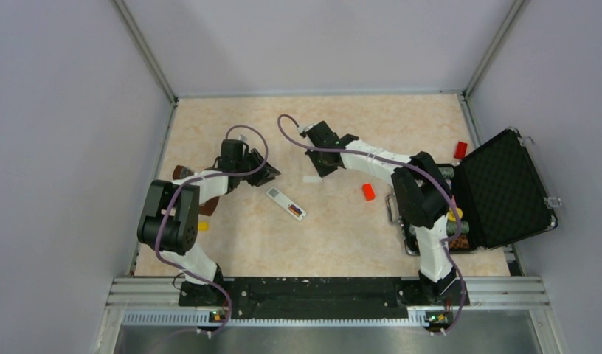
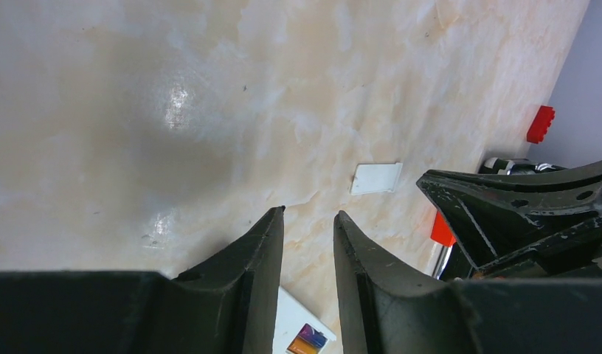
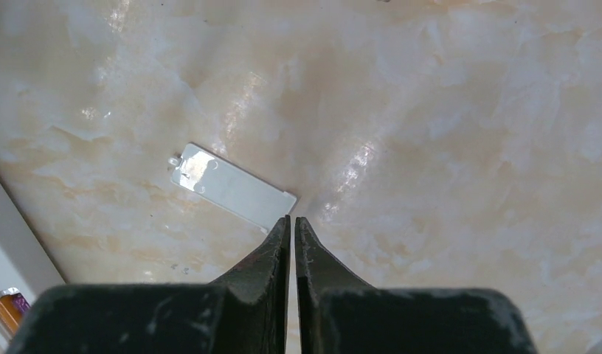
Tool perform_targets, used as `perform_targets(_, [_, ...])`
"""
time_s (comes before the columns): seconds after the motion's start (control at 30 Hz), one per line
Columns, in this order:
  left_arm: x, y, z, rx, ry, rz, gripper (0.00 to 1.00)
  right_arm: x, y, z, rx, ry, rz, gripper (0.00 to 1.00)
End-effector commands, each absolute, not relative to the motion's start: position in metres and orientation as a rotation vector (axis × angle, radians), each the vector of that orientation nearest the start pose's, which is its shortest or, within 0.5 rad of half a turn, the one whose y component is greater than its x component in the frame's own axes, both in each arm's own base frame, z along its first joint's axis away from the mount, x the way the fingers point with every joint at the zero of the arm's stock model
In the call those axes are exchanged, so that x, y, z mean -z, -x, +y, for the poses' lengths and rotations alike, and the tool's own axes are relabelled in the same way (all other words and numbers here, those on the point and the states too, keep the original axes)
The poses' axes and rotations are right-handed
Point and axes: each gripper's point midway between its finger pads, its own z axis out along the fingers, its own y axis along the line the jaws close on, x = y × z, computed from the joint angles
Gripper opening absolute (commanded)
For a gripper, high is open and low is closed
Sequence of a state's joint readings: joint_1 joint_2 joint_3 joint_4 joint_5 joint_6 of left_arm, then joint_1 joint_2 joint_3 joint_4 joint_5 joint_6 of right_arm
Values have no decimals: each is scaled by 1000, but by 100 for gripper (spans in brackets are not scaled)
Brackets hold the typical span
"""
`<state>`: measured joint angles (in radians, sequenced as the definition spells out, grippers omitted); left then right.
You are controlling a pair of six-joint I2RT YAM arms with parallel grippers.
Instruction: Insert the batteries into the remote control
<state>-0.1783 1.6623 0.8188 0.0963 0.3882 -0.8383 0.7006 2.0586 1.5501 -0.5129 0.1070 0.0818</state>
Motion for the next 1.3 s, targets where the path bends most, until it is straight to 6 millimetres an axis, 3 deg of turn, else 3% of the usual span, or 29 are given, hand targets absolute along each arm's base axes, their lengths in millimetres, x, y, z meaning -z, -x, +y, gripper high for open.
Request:
perform_targets(0.0, [-72,-379,-162,950,569,2320,36,-42,-375,315,-171,799,2469,4])
perform_targets(0.33, [-71,-382,-161,946,582,2319,36,-40,-362,319,-187,793,2489,3])
perform_targets(0.53, [-70,-382,-159,939,589,2319,35,-50,-354,325,-260,702,2525,4])
perform_targets(0.6, [-70,-382,-158,937,590,2318,35,-55,-361,326,-251,716,2499,9])
perform_targets(0.7, [-71,-382,-155,926,597,2315,35,-63,-376,324,-223,805,2441,25])
perform_targets(0.8, [-72,-382,-147,878,617,2309,35,-64,-387,321,-220,983,2373,44])
perform_targets(0.9, [-77,-382,-140,855,632,2288,35,-58,-386,321,-290,1159,2330,53])
perform_targets(1.1, [-88,-382,-127,803,665,2249,35,-41,-387,327,-333,1376,2266,57])
perform_targets(1.27, [-103,-381,-116,744,662,2199,35,-23,-376,329,-393,1460,2292,57])
